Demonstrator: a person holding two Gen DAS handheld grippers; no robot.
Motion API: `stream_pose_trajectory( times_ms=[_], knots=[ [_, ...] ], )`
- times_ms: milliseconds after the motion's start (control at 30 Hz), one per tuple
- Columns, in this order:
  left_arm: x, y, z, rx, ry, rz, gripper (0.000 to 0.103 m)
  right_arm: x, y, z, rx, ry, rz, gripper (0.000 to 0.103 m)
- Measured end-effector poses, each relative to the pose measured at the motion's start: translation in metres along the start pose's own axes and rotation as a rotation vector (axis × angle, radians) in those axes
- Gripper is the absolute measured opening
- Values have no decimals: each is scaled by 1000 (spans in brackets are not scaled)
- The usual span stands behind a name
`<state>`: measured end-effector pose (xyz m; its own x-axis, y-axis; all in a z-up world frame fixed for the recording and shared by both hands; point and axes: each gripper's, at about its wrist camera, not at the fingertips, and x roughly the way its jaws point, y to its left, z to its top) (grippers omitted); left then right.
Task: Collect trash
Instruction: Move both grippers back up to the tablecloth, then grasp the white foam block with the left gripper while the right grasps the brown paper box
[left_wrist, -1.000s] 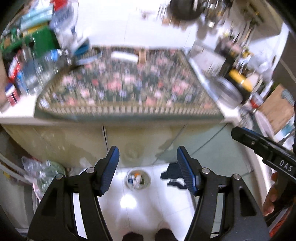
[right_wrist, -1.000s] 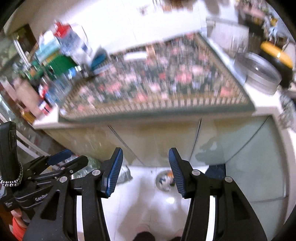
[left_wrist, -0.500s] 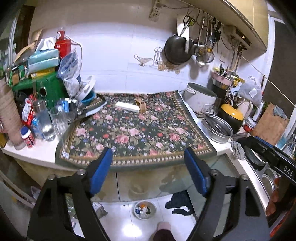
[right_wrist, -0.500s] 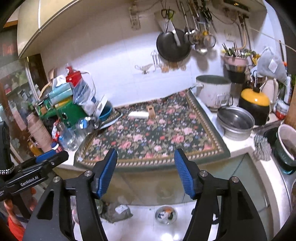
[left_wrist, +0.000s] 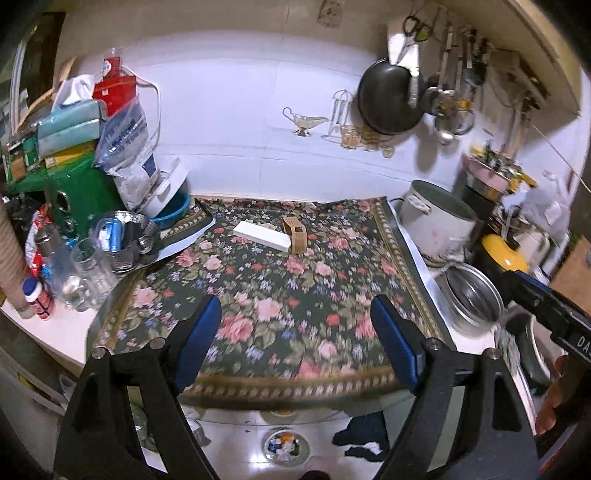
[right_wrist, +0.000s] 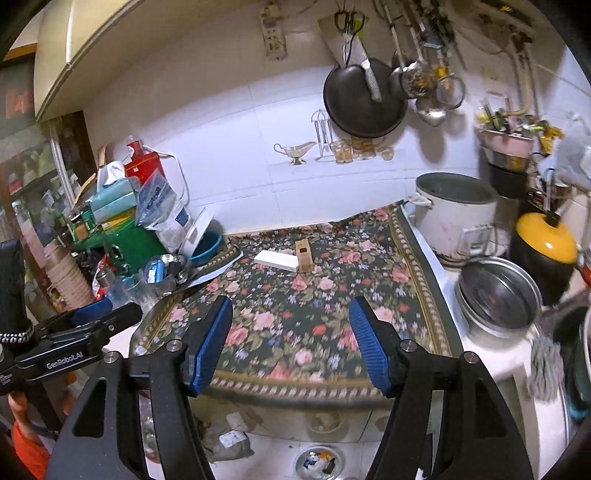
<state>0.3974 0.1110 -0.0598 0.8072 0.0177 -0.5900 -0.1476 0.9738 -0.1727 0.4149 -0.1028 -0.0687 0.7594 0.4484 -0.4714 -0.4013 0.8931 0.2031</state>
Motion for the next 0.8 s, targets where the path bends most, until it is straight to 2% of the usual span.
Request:
stream_pose_trajectory(
  times_ms=[200, 367, 500, 633, 800],
  knots=[
    [59, -13, 27, -68, 20, 32, 83, 57, -30, 32, -54, 79, 64, 62],
    [106, -4, 41, -79, 69, 62, 83, 101, -43, 46, -83, 120, 75, 62],
    [151, 19, 52, -79, 119, 68, 83, 141, -49, 54, -61, 157, 98, 62],
    [196, 46, 69, -69, 173, 52, 83, 184, -48, 60, -45, 190, 82, 62],
    [259, 89, 90, -40, 235, 42, 83, 256, -39, 67, 1, 248, 49, 62]
  ],
)
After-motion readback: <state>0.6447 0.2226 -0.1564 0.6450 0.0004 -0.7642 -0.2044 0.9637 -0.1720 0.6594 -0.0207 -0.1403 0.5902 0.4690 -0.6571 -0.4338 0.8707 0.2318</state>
